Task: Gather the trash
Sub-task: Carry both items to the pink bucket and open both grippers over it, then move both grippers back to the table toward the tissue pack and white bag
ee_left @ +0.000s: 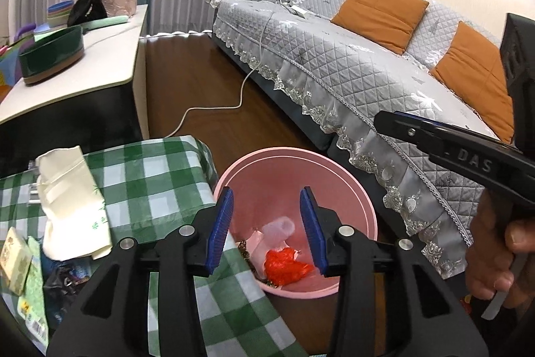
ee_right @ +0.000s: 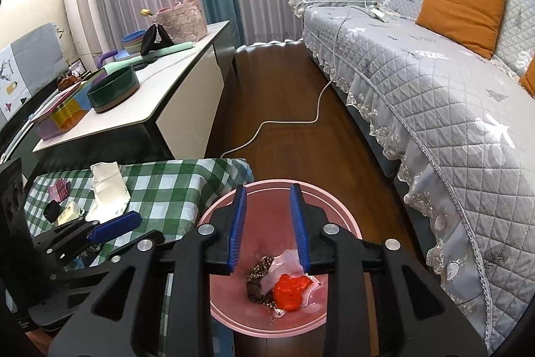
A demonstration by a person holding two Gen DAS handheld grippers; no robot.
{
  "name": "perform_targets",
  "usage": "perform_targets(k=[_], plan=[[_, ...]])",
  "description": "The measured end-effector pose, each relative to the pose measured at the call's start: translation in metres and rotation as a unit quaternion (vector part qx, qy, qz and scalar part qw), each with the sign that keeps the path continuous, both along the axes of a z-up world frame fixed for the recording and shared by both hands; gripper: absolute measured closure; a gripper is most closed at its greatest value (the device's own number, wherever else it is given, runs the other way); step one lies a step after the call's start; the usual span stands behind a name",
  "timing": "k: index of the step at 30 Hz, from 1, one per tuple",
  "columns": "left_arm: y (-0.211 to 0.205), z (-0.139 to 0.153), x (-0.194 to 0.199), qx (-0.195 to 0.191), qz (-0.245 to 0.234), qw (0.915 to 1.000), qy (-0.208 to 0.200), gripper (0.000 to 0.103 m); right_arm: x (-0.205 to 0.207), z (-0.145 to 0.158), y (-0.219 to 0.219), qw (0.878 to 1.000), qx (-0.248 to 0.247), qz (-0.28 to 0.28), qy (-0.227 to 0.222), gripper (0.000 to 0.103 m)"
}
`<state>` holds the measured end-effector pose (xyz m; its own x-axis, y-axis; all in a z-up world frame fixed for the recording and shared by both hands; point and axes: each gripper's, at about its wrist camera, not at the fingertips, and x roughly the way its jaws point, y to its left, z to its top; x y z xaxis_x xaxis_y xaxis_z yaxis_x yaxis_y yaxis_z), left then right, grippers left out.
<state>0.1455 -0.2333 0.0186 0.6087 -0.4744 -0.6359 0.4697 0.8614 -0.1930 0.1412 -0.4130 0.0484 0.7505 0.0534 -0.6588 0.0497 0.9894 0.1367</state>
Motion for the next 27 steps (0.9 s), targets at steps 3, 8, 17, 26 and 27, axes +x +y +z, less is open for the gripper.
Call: perform_targets(k=[3, 8, 17, 26, 27], plan=[[0.009, 0.006, -0.008, -0.001, 0.004, 1.0000, -0.005, 0.062, -0.001, 0.003, 0.007, 1.000, -0.002, 0.004, -0.003, 0.075], [0.031, 0.017, -0.024, -0.003, 0.016, 0.9997, -0.015, 0.062, -0.003, 0.010, 0.021, 1.000, -0.004, 0.013, -0.011, 0.075], [0.096, 0.039, -0.045, -0.006, 0.061, 0.9975, -0.035, 0.062, -0.010, 0.022, 0.059, 0.999, -0.002, 0.040, -0.026, 0.075], [0.176, 0.049, -0.053, 0.006, 0.112, 0.9926, -0.046, 0.062, -0.007, 0.022, 0.103, 0.997, 0.004, 0.079, -0.026, 0.075], [0.185, 0.050, -0.052, 0.008, 0.120, 0.9917, -0.047, 0.062, -0.006, 0.021, 0.108, 0.996, 0.005, 0.082, -0.025, 0.075]])
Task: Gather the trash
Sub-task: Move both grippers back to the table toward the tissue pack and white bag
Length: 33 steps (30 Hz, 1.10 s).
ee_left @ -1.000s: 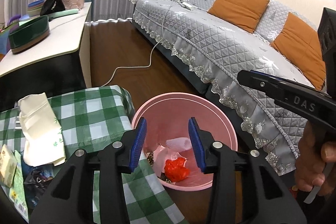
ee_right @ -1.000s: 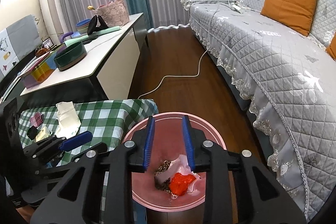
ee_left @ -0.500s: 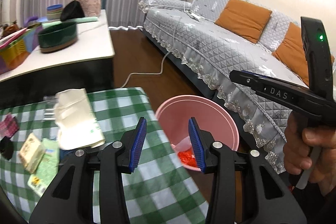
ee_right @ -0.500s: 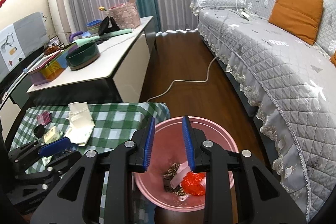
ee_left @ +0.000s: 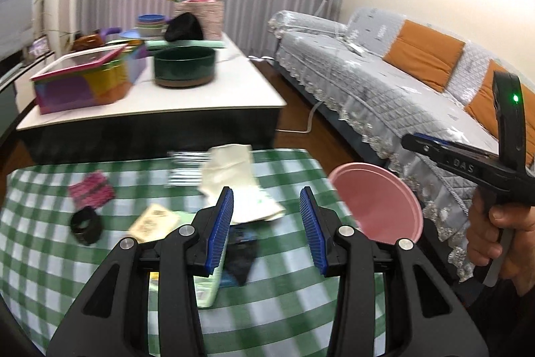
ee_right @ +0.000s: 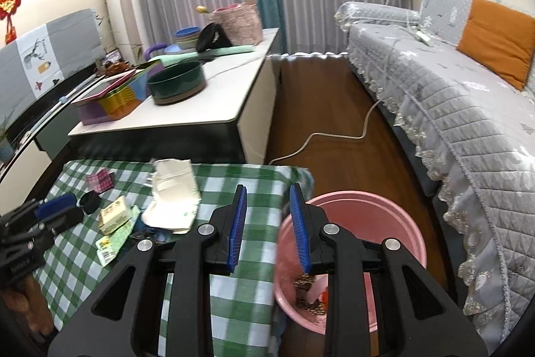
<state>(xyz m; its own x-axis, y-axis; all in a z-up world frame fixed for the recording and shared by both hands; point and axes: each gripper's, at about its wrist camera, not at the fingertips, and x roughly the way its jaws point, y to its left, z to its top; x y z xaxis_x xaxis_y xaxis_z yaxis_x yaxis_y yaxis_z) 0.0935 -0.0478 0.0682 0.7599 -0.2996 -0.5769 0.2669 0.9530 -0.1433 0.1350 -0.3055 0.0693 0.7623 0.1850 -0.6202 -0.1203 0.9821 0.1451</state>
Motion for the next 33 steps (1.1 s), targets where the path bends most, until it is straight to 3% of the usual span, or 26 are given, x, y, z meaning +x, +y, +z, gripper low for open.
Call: perform_targets(k=[5, 14, 28, 33], plan=[[0.038, -0.002, 0.004, -0.002, 0.036, 0.9993, -0.003, 0.062, 0.010, -0.012, 0.024, 0.999, 0.010, 0.024, 0.018, 0.076], [0.089, -0.037, 0.010, -0.008, 0.090, 0.9958, 0.014, 0.062, 0.032, -0.036, 0.066, 0.997, 0.001, 0.055, 0.045, 0.076], [0.106, -0.071, 0.037, -0.017, 0.098, 0.9943, 0.038, 0.061, 0.068, -0.080, 0.099, 0.991, 0.034, 0.072, 0.110, 0.075], [0.102, -0.081, 0.045, -0.003, 0.095, 0.9944, 0.045, 0.048, 0.078, -0.102, 0.104, 0.985, 0.059, 0.070, 0.145, 0.074]])
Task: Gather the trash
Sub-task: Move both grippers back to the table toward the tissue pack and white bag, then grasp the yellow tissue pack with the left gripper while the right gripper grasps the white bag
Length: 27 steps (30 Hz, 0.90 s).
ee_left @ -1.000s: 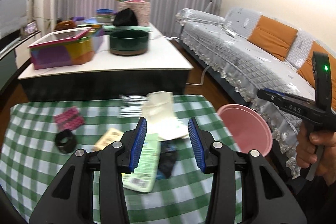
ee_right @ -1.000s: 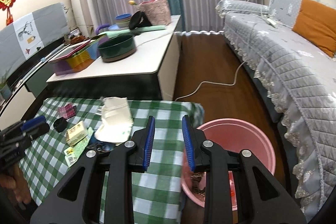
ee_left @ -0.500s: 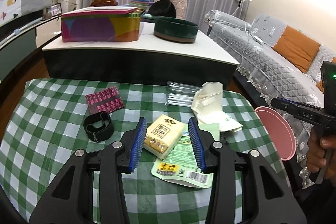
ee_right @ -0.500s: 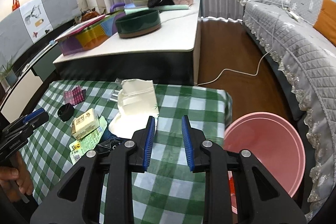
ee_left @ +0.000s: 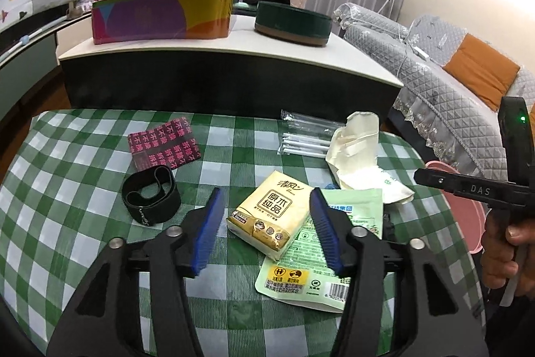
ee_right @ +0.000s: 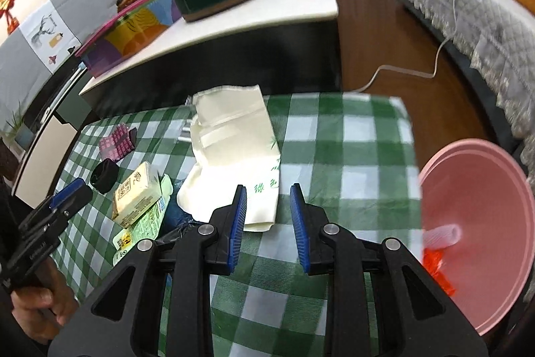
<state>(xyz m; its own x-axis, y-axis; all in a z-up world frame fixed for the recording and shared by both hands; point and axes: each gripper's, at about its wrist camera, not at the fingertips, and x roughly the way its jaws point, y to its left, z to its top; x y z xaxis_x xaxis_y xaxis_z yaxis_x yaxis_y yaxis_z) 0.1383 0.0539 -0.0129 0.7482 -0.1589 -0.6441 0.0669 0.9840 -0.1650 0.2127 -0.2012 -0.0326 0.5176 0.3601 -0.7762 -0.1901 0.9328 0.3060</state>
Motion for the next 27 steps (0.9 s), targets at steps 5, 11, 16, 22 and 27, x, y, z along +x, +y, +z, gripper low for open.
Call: perform_targets(k=[5, 11, 16, 22, 27], plan=[[0.000, -0.012, 0.011, -0.002, -0.001, 0.9999, 0.013, 0.039, 0.008, -0.017, 0.003, 0.999, 0.019, 0.001, 0.035, 0.068], [-0.003, -0.028, 0.027, -0.013, -0.005, 0.9991, 0.040, 0.033, 0.013, -0.028, 0.005, 0.997, 0.037, 0.006, 0.060, 0.066], [-0.009, -0.040, 0.035, -0.002, -0.007, 0.9980, 0.063, 0.031, 0.016, -0.031, 0.011, 0.996, 0.051, 0.018, 0.074, 0.066], [-0.010, -0.045, 0.037, -0.001, -0.008, 0.9972, 0.075, 0.032, 0.016, -0.033, 0.016, 0.994, 0.064, 0.029, 0.083, 0.065], [-0.012, -0.045, 0.035, 0.002, -0.012, 0.9970, 0.076, 0.038, 0.014, -0.030, 0.016, 0.994, 0.062, 0.030, 0.079, 0.087]])
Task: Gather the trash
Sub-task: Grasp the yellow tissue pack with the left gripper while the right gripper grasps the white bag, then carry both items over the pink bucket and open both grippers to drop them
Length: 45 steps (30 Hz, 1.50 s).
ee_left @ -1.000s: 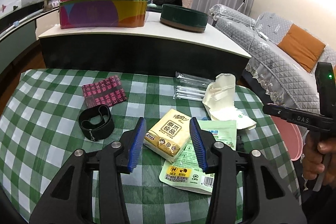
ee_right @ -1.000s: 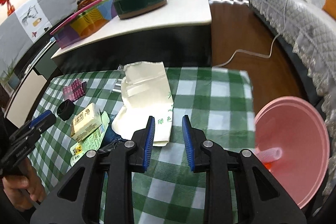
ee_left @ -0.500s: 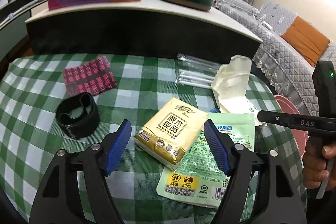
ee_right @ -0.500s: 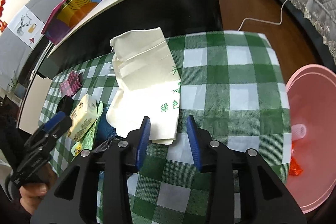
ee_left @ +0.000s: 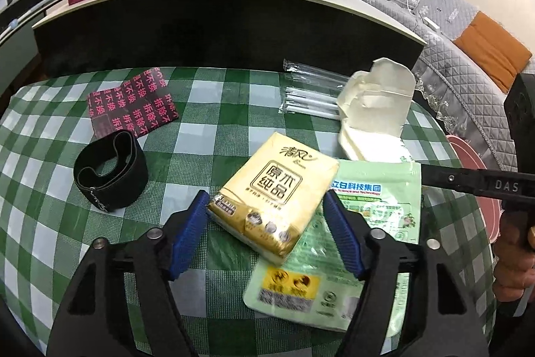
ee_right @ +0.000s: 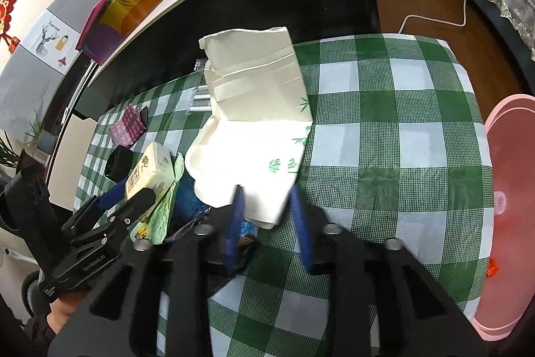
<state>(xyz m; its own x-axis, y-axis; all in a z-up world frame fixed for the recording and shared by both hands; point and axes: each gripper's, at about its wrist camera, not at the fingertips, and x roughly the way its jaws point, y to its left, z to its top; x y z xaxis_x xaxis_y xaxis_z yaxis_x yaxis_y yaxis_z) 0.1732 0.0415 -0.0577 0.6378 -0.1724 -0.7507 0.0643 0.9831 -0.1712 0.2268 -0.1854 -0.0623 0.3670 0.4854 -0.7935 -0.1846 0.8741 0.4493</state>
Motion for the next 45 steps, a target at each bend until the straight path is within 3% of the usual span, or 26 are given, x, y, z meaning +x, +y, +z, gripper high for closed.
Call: perform_targets(k=[2, 10, 16, 20, 27, 31, 34, 36, 38, 45], plan=[[-0.002, 0.002, -0.001, 0.005, -0.003, 1.0000, -0.003, 0.040, -0.002, 0.004, 0.000, 1.000, -0.004, 0.003, -0.009, 0.100], [-0.006, 0.015, -0.008, 0.020, -0.008, 0.9995, -0.024, 0.045, -0.007, 0.022, -0.006, 0.998, -0.024, -0.006, -0.050, 0.102], [0.003, 0.025, -0.016, 0.016, 0.008, 0.9991, -0.038, 0.046, 0.000, 0.033, -0.009, 0.993, -0.063, -0.020, -0.093, 0.097], [0.011, 0.031, -0.018, 0.010, 0.019, 0.9988, -0.044, 0.046, 0.013, 0.031, -0.005, 0.991, -0.084, -0.012, -0.107, 0.072], [0.017, 0.041, -0.017, -0.008, 0.022, 0.9984, -0.051, 0.046, 0.045, 0.012, 0.000, 0.991, -0.088, -0.002, -0.101, 0.065], [0.016, 0.048, -0.018, -0.015, 0.019, 0.9981, -0.057, 0.046, 0.058, 0.002, 0.004, 0.994, -0.053, 0.033, -0.085, 0.057], [0.013, 0.051, -0.018, -0.016, 0.015, 0.9980, -0.060, 0.046, 0.059, 0.001, 0.014, 0.992, -0.054, 0.060, -0.094, 0.057], [0.012, 0.052, -0.018, -0.015, 0.014, 0.9980, -0.060, 0.046, 0.056, 0.001, 0.018, 0.991, -0.056, 0.072, -0.099, 0.067], [0.011, 0.053, -0.018, -0.015, 0.014, 0.9981, -0.059, 0.046, 0.050, 0.004, 0.021, 0.988, -0.071, 0.083, -0.112, 0.084], [0.004, 0.055, -0.018, -0.011, 0.013, 0.9979, -0.063, 0.046, 0.032, 0.029, 0.005, 0.985, -0.072, 0.075, -0.141, 0.096]])
